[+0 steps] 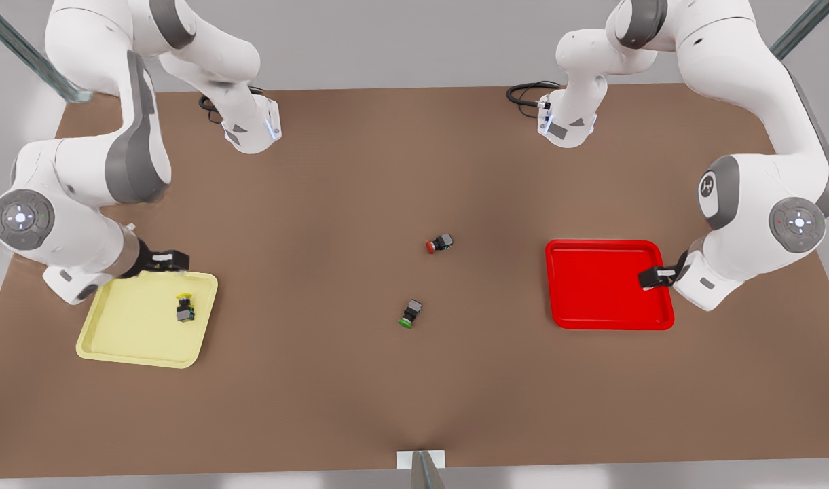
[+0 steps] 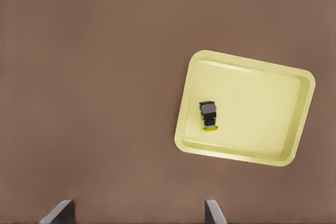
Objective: Place the switches on the corresponding trays according to their colors
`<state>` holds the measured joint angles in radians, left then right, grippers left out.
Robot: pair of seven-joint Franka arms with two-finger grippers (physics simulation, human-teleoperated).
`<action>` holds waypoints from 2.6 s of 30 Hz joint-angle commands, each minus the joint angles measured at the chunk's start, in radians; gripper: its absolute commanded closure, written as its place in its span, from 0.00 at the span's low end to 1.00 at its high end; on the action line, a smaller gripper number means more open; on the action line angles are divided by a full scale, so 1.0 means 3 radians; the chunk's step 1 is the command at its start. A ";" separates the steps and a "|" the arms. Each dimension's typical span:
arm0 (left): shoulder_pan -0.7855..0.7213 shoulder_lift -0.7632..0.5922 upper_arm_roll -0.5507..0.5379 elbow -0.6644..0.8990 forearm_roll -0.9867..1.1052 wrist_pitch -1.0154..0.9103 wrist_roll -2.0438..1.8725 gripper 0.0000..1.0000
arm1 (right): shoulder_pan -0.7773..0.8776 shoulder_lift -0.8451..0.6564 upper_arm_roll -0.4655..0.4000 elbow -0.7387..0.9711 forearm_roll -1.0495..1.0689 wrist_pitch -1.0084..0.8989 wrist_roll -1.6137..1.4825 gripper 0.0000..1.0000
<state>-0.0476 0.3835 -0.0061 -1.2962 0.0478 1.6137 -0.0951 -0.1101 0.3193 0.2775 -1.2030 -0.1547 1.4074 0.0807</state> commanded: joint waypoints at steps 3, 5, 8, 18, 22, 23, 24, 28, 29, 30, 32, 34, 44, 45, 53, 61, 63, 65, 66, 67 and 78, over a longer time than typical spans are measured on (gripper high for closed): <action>-0.0005 -0.0005 -0.0015 0.0000 -0.0016 0.0000 0.0005 0.00 | -0.0011 -0.0103 0.0006 -0.0086 -0.0011 0.0324 0.0017 0.00; -0.0087 0.0133 -0.0031 0.0000 -0.0221 0.0061 0.0000 0.00 | -0.0001 -0.0103 0.0026 -0.0122 0.0004 0.0402 0.0099 0.00; -0.0526 0.0373 -0.0031 -0.0015 -0.0195 0.0235 -0.0352 0.00 | 0.0070 -0.0093 0.0047 -0.0157 -0.0026 0.0448 0.0201 0.00; -0.1963 0.1252 0.0005 0.0741 -0.0021 0.0444 -0.2234 0.00 | 0.0065 -0.0067 0.0047 -0.0162 -0.0026 0.0478 0.0201 0.00; -0.2045 0.1580 0.0010 0.0716 -0.0006 0.0951 -0.2224 0.00 | 0.0060 -0.0062 0.0047 -0.0168 -0.0026 0.0494 0.0201 0.00; -0.2086 0.1692 0.0010 0.0701 -0.0006 0.1074 -0.2224 0.00 | 0.0060 -0.0067 0.0047 -0.0178 -0.0026 0.0493 0.0201 0.00; -0.2122 0.1840 0.0010 0.0706 -0.0006 0.1227 -0.2214 0.00 | 0.0060 -0.0072 0.0047 -0.0183 -0.0026 0.0494 0.0201 0.00; -0.2367 0.1907 0.0010 0.0741 -0.0027 0.1319 -0.2362 0.00 | 0.0050 -0.0067 0.0047 -0.0183 -0.0026 0.0494 0.0201 0.00; -0.2439 0.1912 0.0010 0.0747 -0.0027 0.1319 -0.2439 0.00 | 0.0055 -0.0067 0.0047 -0.0183 -0.0026 0.0494 0.0201 0.00; -0.2536 0.1912 0.0010 0.0762 -0.0032 0.1319 -0.2444 0.00 | 0.0060 -0.0067 0.0047 -0.0183 -0.0026 0.0494 0.0201 0.00; -0.2705 0.1907 0.0000 0.0772 -0.0037 0.1329 -0.2434 0.00 | 0.0065 -0.0067 0.0047 -0.0188 -0.0026 0.0494 0.0201 0.00; -0.2761 0.1892 -0.0020 0.0706 -0.0037 0.1457 -0.2347 0.00 | 0.0065 -0.0067 0.0047 -0.0188 -0.0026 0.0494 0.0201 0.00; -0.2823 0.1166 -0.0077 -0.0598 -0.0021 0.1907 -0.1796 0.00 | 0.0070 -0.0067 0.0047 -0.0193 -0.0026 0.0493 0.0201 0.00; -0.2792 0.1018 -0.0077 -0.0777 -0.0021 0.1897 -0.1494 0.00 | 0.0070 -0.0067 0.0047 -0.0193 -0.0026 0.0494 0.0201 0.00; -0.2730 0.0889 -0.0082 -0.0956 -0.0006 0.1840 0.1672 0.01 | 0.0075 -0.0072 0.0047 -0.0193 -0.0026 0.0488 0.0201 0.00; -0.2623 0.0486 -0.0082 -0.1887 -0.0006 0.2347 0.1672 0.01 | 0.0081 -0.0072 0.0057 -0.0193 -0.0026 0.0488 0.0201 0.00; -0.2618 0.0399 -0.0082 -0.2050 -0.0001 0.2434 0.1754 0.01 | 0.0081 -0.0067 0.0057 -0.0193 -0.0026 0.0488 0.0201 0.00; -0.2592 0.0296 -0.0082 -0.2239 0.0055 0.2587 0.1968 0.01 | 0.0081 -0.0067 0.0057 -0.0193 -0.0026 0.0493 0.0201 0.00; -0.2577 0.0301 -0.0082 -0.2260 0.0117 0.2603 0.2045 0.01 | 0.0081 -0.0067 0.0057 -0.0193 -0.0026 0.0493 0.0201 0.00; -0.2557 0.0302 -0.0082 -0.2275 0.0122 0.2613 0.2061 0.01 | 0.0081 -0.0067 0.0057 -0.0193 -0.0026 0.0494 0.0201 0.00; -0.2465 0.0404 -0.0138 -0.2511 0.0168 0.3012 0.2045 0.01 | 0.0101 -0.0062 0.0057 -0.0193 -0.0026 0.0493 0.0201 0.00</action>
<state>-0.7872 0.5047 -0.0503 -2.0508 0.0970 2.5222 0.5185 -0.0783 0.3007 0.2945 -1.2610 -0.1626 1.5554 0.1411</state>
